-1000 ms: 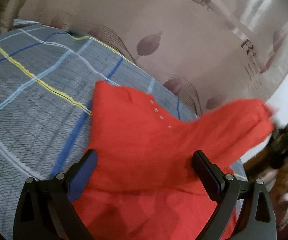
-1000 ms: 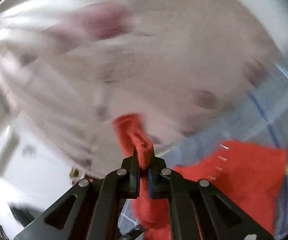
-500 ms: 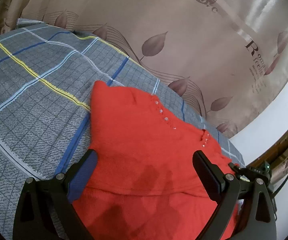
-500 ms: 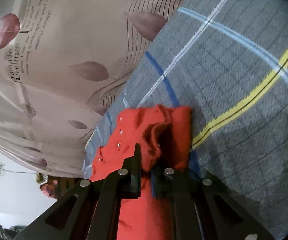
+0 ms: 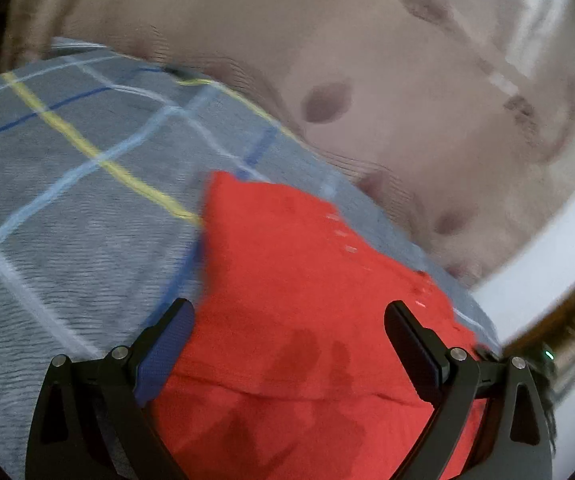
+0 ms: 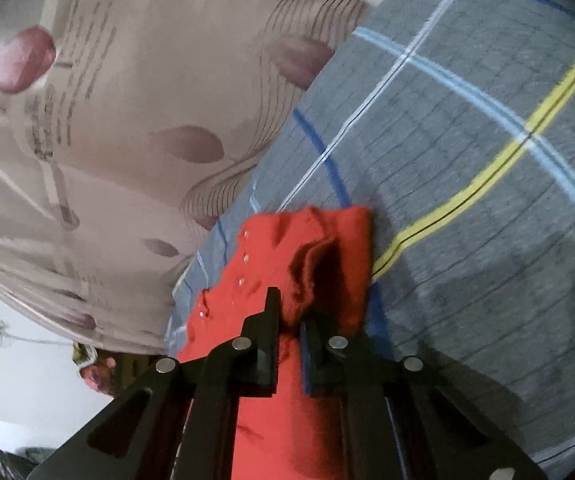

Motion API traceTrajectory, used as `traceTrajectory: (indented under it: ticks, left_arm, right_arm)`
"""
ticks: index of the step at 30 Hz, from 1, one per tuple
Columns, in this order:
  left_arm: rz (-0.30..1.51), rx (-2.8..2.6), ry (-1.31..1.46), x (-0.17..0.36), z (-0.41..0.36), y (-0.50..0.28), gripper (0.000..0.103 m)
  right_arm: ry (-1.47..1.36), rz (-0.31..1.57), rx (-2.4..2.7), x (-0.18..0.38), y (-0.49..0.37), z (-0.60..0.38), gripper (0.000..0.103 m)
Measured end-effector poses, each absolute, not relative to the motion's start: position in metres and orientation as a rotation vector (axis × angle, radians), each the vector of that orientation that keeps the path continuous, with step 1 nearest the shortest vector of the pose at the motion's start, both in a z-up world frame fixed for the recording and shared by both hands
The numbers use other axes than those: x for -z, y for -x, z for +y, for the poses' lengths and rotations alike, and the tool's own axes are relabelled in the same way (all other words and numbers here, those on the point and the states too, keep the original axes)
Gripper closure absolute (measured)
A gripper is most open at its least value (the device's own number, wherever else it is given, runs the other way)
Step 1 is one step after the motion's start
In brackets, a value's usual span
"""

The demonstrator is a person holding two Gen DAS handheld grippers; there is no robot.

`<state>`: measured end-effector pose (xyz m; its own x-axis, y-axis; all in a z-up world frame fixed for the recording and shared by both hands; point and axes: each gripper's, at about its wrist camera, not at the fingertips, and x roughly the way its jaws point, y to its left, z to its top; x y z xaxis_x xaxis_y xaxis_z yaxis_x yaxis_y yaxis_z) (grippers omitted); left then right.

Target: Fold small clothes

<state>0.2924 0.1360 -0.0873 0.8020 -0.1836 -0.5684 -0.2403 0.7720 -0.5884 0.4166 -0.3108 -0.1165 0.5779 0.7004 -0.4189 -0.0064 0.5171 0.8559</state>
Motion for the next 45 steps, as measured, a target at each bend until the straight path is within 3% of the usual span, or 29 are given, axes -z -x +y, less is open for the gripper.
traceTrajectory:
  ticks: [5, 10, 13, 25, 28, 31, 35, 39, 42, 44, 45]
  left_arm:
    - [0.618, -0.046, 0.742, 0.09, 0.144, -0.289, 0.007]
    - [0.62, -0.046, 0.744, 0.092, 0.145, -0.289, 0.007]
    - [0.623, -0.049, 0.743, 0.092, 0.146, -0.289, 0.007]
    - [0.633, -0.051, 0.736, 0.094, 0.144, -0.293, 0.007]
    - [0.632, -0.049, 0.736, 0.094, 0.144, -0.292, 0.007]
    - [0.632, -0.044, 0.736, 0.094, 0.144, -0.292, 0.006]
    - [0.632, -0.042, 0.739, 0.095, 0.144, -0.292, 0.005]
    - [0.636, -0.037, 0.735, 0.094, 0.143, -0.294, 0.004]
    - [0.634, -0.035, 0.737, 0.094, 0.143, -0.293, 0.004]
    - [0.635, -0.035, 0.735, 0.094, 0.143, -0.293, 0.003]
    - [0.636, -0.036, 0.734, 0.094, 0.143, -0.293, 0.003]
  right_arm:
    - [-0.896, 0.879, -0.484, 0.117, -0.418, -0.305, 0.094]
    - [-1.122, 0.818, -0.51, 0.137, -0.41, -0.346, 0.084]
    - [-1.12, 0.775, -0.433, 0.133, -0.4, -0.373, 0.08]
    - [-0.609, 0.946, -0.386, 0.098, -0.415, -0.301, 0.081]
    - [-0.57, 0.949, -0.379, 0.097, -0.42, -0.297, 0.081]
    - [-0.547, 0.917, -0.295, 0.092, -0.419, -0.308, 0.092]
    - [-0.692, 0.878, -0.217, 0.098, -0.411, -0.357, 0.092]
    - [-0.645, 0.947, -0.338, 0.098, -0.398, -0.346, 0.09]
    - [-0.605, 0.966, -0.425, 0.093, -0.377, -0.33, 0.076]
    - [-0.569, 0.947, -0.434, 0.088, -0.359, -0.322, 0.046]
    - [-0.504, 0.943, -0.407, 0.085, -0.348, -0.315, 0.039]
